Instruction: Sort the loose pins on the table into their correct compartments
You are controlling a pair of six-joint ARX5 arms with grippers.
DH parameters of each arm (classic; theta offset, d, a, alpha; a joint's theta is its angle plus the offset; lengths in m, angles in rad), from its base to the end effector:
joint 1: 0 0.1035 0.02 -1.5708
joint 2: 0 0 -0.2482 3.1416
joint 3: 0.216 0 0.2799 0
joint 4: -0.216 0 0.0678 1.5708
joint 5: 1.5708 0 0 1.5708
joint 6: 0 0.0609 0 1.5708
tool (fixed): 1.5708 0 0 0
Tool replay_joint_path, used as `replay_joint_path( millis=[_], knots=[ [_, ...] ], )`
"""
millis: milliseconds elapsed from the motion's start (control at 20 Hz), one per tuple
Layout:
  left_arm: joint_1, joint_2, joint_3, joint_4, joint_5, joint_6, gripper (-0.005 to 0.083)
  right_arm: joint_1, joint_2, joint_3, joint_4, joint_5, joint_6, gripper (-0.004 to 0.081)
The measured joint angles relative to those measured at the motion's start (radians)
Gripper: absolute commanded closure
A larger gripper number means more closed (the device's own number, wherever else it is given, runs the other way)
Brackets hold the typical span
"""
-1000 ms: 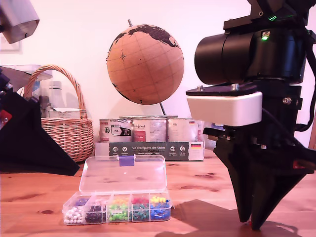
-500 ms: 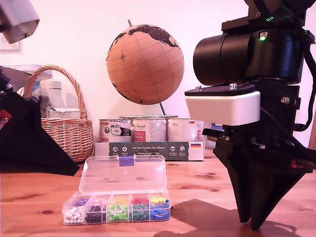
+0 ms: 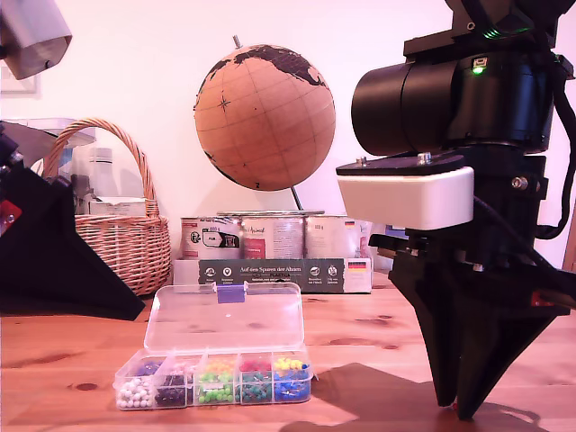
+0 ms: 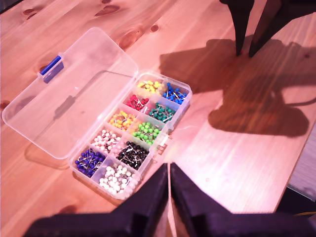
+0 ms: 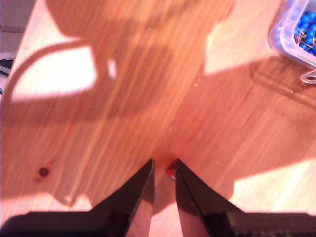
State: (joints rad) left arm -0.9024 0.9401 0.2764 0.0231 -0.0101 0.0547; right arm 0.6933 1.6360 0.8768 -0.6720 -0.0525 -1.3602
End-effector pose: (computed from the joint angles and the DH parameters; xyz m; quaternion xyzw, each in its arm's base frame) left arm 0.1425 -0.1794 0.1059 0.1621 0.2713 -0.4171 0.8521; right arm 0.2238 0.1901 0.0791 -0.6026 0.3112 0.6054 0.4165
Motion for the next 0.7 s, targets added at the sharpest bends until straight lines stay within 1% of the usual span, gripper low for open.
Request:
replay_joint_path(
  millis=[600,700],
  knots=[
    [0.000,0.000,0.000,0.000,0.000,0.000,0.0797,-0.008,0.000,0.001,0.000,0.014,0.000,0.0667],
    [0.000,0.000,0.000,0.000,0.000,0.000,0.0797,-0.008,0.000,0.001,-0.001,0.014,0.000,0.0694]
  ],
)
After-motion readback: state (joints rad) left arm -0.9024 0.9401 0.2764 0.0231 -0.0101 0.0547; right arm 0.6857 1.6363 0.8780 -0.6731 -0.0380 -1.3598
